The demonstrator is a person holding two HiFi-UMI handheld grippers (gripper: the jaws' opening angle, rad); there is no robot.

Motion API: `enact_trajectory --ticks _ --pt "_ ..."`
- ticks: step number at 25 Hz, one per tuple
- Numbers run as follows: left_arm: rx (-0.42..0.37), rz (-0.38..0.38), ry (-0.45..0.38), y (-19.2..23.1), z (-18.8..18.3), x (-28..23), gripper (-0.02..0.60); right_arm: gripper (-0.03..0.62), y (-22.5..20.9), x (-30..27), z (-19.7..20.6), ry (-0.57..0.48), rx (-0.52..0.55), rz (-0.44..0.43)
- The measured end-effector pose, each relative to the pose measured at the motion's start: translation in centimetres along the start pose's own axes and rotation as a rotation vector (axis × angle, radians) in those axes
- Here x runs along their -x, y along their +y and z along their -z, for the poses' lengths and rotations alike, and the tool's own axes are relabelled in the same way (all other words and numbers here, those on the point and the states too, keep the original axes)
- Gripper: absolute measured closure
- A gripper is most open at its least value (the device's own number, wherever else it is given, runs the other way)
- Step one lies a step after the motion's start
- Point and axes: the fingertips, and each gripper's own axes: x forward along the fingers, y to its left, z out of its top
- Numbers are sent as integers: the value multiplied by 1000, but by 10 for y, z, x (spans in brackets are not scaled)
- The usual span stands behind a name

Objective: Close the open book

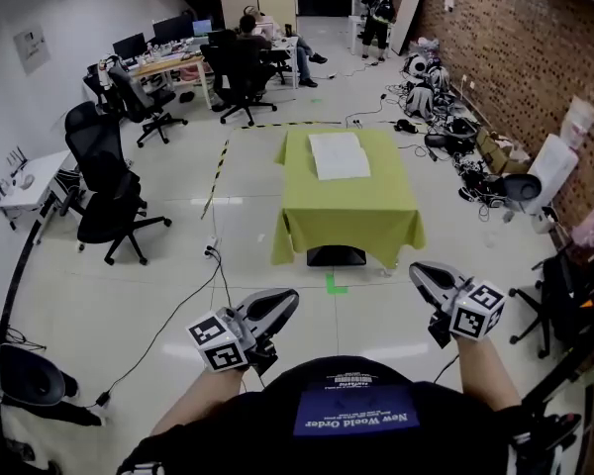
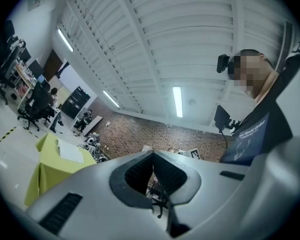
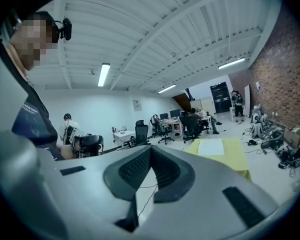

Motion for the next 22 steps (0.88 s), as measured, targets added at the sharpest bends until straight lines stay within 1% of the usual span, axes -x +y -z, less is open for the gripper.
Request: enact_trajectory --ticks 5,8,10,12,14,17,20,22 --pt "26 -78 -4 44 -4 -7 574 608 -30 -47 -10 13 12 -64" --pt "4 -108 -6 62 -5 -31 574 608 -61 -65 -11 9 19 -109" --pt "-26 -129 -12 75 -11 -51 574 608 -87 -79 -13 14 24 -144" --pt "-40 -164 -33 90 -22 -74 574 608 -116 -94 -19 27 23 -176" --pt "-36 -193 -60 98 -30 -107 574 608 -149 -101 -32 41 23 -216" --pt "-65 -236 -69 112 -33 -155 574 608 -196 -109 -52 38 56 -289" --pt "-62 -275 -102 133 -39 -188 574 608 -239 -125 -60 25 41 -320" --pt "-59 -284 -93 142 -38 -205 574 608 -257 -132 -61 25 35 -332"
